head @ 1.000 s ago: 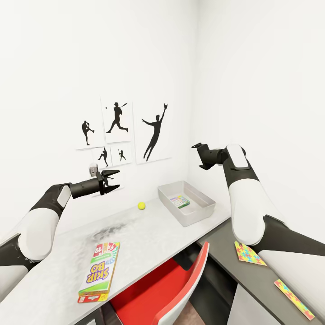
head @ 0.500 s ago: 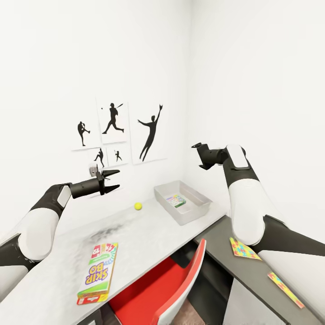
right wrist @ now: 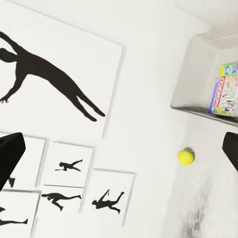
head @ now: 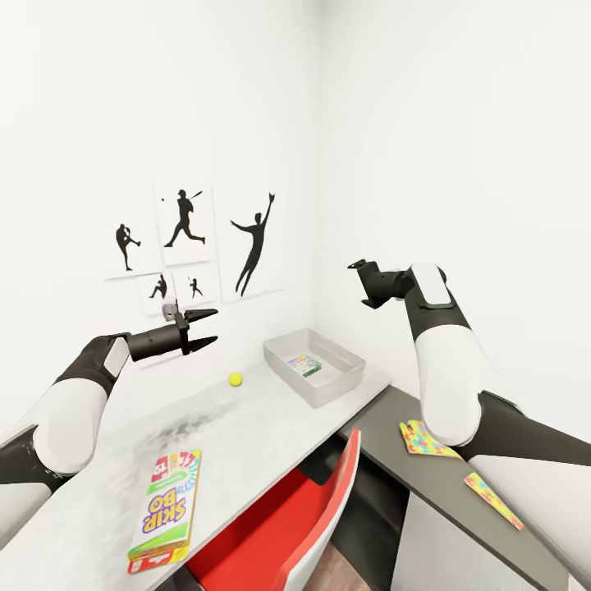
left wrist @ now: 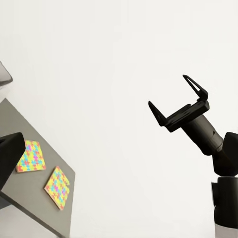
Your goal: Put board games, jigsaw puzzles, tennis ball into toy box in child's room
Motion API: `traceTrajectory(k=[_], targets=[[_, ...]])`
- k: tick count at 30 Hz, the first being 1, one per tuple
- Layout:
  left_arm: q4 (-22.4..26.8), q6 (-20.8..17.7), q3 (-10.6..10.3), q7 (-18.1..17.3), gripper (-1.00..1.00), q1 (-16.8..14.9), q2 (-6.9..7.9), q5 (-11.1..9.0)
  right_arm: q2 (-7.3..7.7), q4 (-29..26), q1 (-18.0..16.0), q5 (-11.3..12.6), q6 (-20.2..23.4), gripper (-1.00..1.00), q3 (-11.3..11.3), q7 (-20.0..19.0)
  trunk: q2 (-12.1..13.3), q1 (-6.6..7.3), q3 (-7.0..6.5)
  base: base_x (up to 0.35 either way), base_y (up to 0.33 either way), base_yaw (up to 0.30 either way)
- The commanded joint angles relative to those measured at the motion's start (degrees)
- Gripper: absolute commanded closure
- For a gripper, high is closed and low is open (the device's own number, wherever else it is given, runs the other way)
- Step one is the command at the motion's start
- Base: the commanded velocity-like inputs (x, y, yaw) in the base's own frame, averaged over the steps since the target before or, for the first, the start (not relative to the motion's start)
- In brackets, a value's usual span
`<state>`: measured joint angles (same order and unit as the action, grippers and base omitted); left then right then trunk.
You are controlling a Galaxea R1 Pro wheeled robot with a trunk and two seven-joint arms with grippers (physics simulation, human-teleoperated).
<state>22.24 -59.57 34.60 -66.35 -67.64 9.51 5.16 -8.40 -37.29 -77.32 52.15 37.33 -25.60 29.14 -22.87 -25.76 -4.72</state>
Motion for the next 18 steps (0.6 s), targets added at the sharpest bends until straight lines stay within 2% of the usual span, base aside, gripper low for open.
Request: traceTrajectory(k=[1, 13, 18], targets=[[0.0, -0.4, 0.4, -0.4, -1.00, 0.0, -0.02, 0.6, -0.08, -0.1, -0.1, 0.6, 0.0, -1.00, -0.2, 0.6, 0.0, -0.03, 0.02, -0.001, 0.115, -0.052], [0.0, -0.4, 0.3, -0.4, -1.00, 0.0, -0.02, 0.6, 0.13, -0.2, 0.0, 0.7, 0.2, -1.00, -0.2, 0.6, 0.0, -0.03, 0.74, -0.003, 0.044, -0.069], [0.0, -0.4, 0.3, -0.4, -1.00, 0.0, -0.02, 0.6, 0.14, -0.2, 0.0, 0.7, 0.2, -1.00, -0.2, 0.6, 0.0, -0.03, 1.17, -0.121, 0.086, -0.117]])
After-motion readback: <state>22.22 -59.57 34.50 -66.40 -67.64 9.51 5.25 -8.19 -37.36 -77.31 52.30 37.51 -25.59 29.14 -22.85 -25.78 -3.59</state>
